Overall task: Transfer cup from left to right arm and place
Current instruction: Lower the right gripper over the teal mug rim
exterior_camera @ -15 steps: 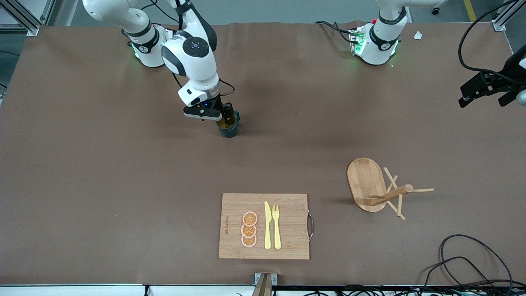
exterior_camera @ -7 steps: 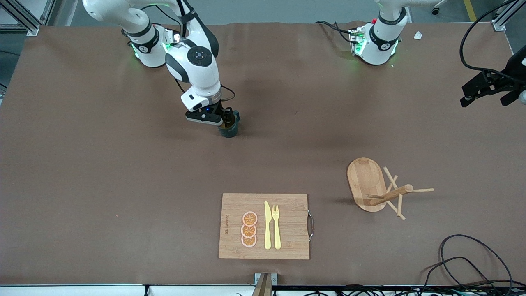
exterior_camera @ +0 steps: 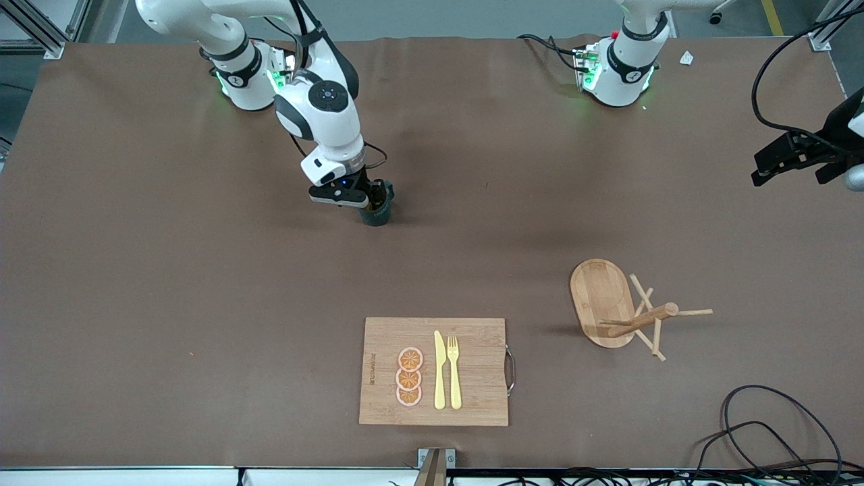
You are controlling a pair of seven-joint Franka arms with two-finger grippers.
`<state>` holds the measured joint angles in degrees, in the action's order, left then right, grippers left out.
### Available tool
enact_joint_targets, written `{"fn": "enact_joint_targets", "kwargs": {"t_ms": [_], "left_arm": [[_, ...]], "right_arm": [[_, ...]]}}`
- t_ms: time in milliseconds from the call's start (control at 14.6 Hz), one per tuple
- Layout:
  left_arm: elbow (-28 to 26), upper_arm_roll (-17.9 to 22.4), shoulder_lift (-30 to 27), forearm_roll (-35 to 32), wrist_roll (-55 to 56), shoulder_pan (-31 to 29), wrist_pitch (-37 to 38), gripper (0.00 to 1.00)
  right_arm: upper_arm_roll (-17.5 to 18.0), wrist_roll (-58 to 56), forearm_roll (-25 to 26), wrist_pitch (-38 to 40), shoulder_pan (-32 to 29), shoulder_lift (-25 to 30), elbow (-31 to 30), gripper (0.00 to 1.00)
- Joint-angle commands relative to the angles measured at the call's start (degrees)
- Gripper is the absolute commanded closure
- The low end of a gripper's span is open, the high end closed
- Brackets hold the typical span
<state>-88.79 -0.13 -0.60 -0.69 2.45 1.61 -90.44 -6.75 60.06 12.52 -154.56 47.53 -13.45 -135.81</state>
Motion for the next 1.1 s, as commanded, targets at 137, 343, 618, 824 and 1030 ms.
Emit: {"fn": "enact_joint_targets", "kwargs": {"t_ms": [137,343,618,824,1030], "left_arm": [[1.42,-0.22,0.24,1.56,-0.52,-0.38,0.35,0.0],[2.82,-0.31,0.24,2.0,-0.34,-0.29,0.35,0.0],[3.01,-0.31,2.35,2.71,-0.78,-0.29,0.35,0.0],[3.01,-0.31,2.53,2.27,-0.69,0.14,0.35,0.0],[3.01,-0.48,2.44,2.62,-0.16,0.15,0.35,0.0]], "right_arm": [[-0.19,1.73,2.33,-1.01,0.63,0.45,-1.48,0.08],[-0.1,1.56,2.87,-0.31,0.54,0.45,-1.57,0.08],[-0.1,0.94,2.87,1.1,0.28,0.88,-1.57,0.08],[-0.19,0.24,2.87,4.09,0.01,1.94,-1.3,0.26],[-0.19,0.32,2.78,4.18,0.01,1.94,-1.13,0.36]]}}
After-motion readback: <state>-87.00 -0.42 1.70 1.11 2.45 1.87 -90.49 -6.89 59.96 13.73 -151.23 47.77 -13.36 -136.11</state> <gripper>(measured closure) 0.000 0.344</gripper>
